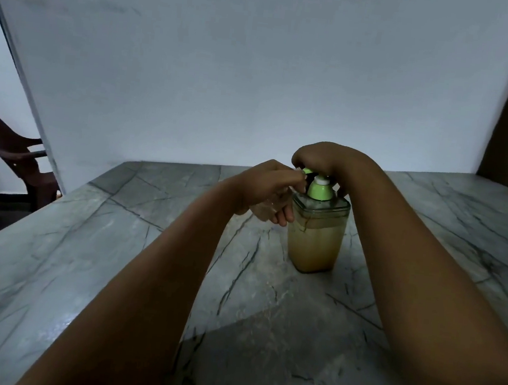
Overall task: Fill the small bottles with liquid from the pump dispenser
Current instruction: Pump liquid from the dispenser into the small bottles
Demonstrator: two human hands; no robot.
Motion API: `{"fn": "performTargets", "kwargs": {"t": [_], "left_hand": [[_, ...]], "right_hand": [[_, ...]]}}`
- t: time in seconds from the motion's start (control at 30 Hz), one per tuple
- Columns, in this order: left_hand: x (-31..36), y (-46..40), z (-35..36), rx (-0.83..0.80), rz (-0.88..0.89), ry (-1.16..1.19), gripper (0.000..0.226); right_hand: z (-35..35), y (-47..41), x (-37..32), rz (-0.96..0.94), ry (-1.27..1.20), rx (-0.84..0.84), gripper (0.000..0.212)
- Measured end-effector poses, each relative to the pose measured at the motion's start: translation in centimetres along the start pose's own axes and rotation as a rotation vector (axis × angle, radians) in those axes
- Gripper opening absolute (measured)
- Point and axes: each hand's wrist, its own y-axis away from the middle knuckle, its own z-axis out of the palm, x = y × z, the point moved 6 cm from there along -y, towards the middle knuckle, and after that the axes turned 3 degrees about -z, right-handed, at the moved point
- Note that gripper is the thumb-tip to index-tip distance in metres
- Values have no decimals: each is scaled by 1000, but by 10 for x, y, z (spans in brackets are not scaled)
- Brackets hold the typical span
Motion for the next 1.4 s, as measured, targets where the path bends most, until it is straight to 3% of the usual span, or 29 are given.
{"fn": "performTargets", "kwargs": {"t": [0.23,0.37,0.5,0.67,0.83,0.93,1.1,1.3,1.4], "left_hand": [[3,0,3,-16,-1,9,20],[1,0,1,1,-13,15,22],[0,0,0,5,-10,7,25],[5,3,2,-5,-15,-17,28],[8,5,-1,-26,-11,-32,19],[7,4,-2,-35,-9,-38,18],[7,5,-2,-35,12,-24,16],[5,5,-1,-20,13,-5,32],[4,5,-1,-12,8,-9,31]], "right_hand": [[-8,0,1,-8,-144,24,21],[-4,2,-2,-20,-65,8,15],[0,0,-2,-22,7,-1,24],[-7,0,-2,-25,-96,34,16],[-16,-5,-2,-30,-133,67,36],[-11,0,-6,-22,-56,27,21],[-7,9,-10,-70,11,-31,15],[-2,-1,-8,-39,9,11,36],[0,-10,-6,-17,-50,47,17]]}}
